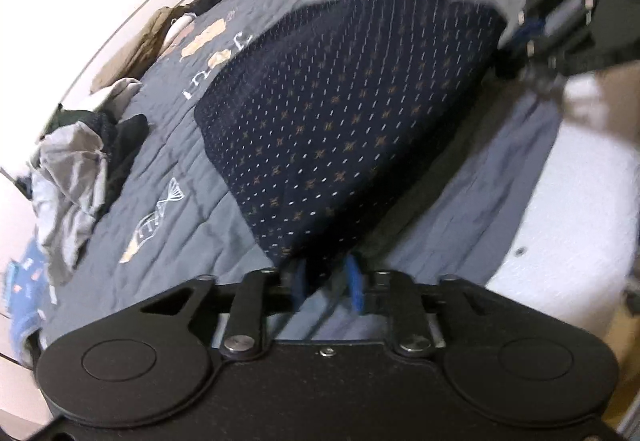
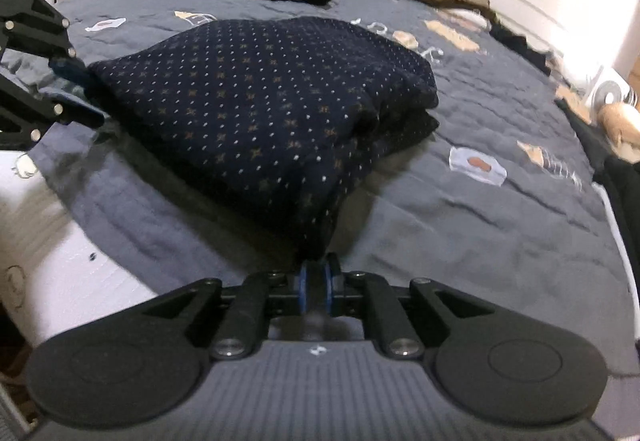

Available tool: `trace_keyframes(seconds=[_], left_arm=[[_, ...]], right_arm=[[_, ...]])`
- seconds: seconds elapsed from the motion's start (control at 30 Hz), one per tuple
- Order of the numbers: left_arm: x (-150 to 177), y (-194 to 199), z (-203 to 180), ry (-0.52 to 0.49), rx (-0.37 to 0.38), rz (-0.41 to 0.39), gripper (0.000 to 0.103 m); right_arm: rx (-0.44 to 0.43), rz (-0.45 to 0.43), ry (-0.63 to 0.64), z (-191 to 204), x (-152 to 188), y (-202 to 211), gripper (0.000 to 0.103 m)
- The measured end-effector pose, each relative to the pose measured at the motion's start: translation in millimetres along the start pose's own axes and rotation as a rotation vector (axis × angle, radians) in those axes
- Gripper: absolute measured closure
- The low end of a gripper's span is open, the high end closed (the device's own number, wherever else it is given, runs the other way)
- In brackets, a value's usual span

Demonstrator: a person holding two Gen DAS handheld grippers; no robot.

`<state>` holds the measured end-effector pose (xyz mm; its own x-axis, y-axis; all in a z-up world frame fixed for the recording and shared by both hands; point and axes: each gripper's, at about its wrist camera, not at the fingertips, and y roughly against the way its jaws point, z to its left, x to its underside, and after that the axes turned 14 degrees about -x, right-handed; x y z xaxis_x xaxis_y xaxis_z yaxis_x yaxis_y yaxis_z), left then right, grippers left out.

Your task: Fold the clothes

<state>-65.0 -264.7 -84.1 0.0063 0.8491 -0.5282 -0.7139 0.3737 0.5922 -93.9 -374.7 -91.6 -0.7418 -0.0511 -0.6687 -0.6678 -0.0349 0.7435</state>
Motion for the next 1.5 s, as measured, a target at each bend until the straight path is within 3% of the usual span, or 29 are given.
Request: trace_keyframes(seconds=[0.23,0.4,0.47,0.57,0.63,0.7,0.8,0.93,1.17,1.23,1.5], left_arm=[[-1.3,15.9,7.0,0.054,0.114,-0.026,0.07],[-2.6,30.7,24.5,0.155,0.259,-0.072,0.058],[-3.1,33.3,36.4,0.23,0.289,-0.099,0.056],[-4.0,36.3,55.1,0.35,0.325,-0.139,0.045],[-4.9,29.2,69.0,0.463,0.309,-0.129,0.04],[-5.2,17.3,82.1,0.572,0.293,-0.095,0.04],[-10.4,-0.3,89.7,0.641,0.239,-0.036,0.04],[-17.3,-15.4,90.3,0.664,0.227,0.012,0.04],[-13.5,-36.1,71.4,0.55,0.165,0.15,0.04],[-11.3,-32.8,76.6,0.579,0.178,0.14,0.04],[-11.0,-18.5,104.1,0.735,0.24,0.049,0.038]], right_arm=[[-0.058,-0.058,-0.189,-22.9,4.3,32.5,0.09],[-0.064,-0.184,-0.31,-45.9,3.4,59.2,0.089],[-0.088,-0.248,-0.358,-53.0,3.1,67.9,0.089],[-0.183,-0.366,-0.435,-60.3,-0.6,74.7,0.083],[-0.257,-0.425,-0.475,-62.9,-4.5,74.6,0.067],[-0.324,-0.469,-0.507,-63.2,-10.0,68.3,0.063],[-0.302,-0.435,-0.512,-61.1,-13.8,56.0,0.061],[-0.242,-0.371,-0.505,-58.3,-15.4,40.6,0.061],[-0.138,-0.26,-0.491,-53.5,-18.1,13.7,0.059],[-0.111,-0.232,-0.489,-52.6,-19.0,6.9,0.059],[-0.194,-0.312,-0.586,-71.7,-28.8,27.0,0.056]])
